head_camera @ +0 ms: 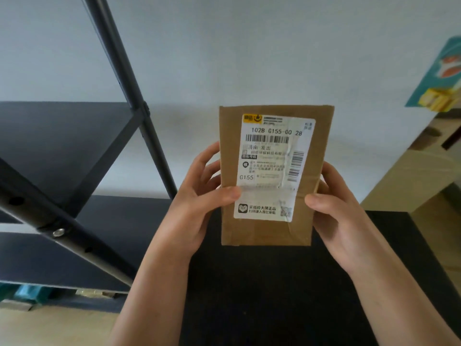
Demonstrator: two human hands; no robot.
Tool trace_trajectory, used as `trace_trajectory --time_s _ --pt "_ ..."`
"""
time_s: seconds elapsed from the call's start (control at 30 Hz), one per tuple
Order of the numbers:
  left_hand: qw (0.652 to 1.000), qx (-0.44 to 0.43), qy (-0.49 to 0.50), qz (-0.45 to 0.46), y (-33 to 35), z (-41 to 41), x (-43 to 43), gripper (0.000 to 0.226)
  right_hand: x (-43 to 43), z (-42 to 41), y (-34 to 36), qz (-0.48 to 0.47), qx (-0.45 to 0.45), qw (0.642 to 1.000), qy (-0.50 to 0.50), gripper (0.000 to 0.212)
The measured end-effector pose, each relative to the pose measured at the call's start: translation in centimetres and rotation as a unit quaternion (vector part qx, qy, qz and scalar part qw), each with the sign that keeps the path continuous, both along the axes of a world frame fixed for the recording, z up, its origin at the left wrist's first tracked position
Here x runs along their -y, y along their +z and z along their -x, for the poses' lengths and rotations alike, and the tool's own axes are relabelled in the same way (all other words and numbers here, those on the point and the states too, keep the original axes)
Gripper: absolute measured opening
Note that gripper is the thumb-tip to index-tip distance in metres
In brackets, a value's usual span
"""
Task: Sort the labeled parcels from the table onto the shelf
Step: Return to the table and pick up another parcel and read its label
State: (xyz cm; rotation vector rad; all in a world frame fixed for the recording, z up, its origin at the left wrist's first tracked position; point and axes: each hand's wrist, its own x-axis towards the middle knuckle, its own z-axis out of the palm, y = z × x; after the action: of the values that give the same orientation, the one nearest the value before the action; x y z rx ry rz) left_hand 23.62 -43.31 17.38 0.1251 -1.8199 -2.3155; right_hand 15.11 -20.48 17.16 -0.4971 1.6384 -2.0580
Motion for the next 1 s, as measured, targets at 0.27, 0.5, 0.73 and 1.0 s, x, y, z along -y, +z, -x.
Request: trace_trajectory --time_s 0.27,0.5,0.73,1.0 --pt "0.999 -0.032 -0.020 0.001 0.7 0.0 -0.6 0.087 -0.6 0.2 0.4 0.024 -0.035 0.999 0.014 0.080" --pt "1.000 0.001 0.008 -0.002 0.9 0.3 -1.3 0.083 -0.8 0.1 0.6 0.003 -0.011 1.000 -0.007 0.079" --pt "0.998 0.044 0.031 -0.028 0.4 0.4 -2.4 0.073 -1.0 -0.1 0.8 -0.031 0.013 0.999 -0.029 0.072" --pt "0.996 0.067 0.043 -0.045 -0.5 -0.1 -4.1 0.061 -2.1 -0.6 0.7 -0.060 0.034 0.997 -0.028 0.063"
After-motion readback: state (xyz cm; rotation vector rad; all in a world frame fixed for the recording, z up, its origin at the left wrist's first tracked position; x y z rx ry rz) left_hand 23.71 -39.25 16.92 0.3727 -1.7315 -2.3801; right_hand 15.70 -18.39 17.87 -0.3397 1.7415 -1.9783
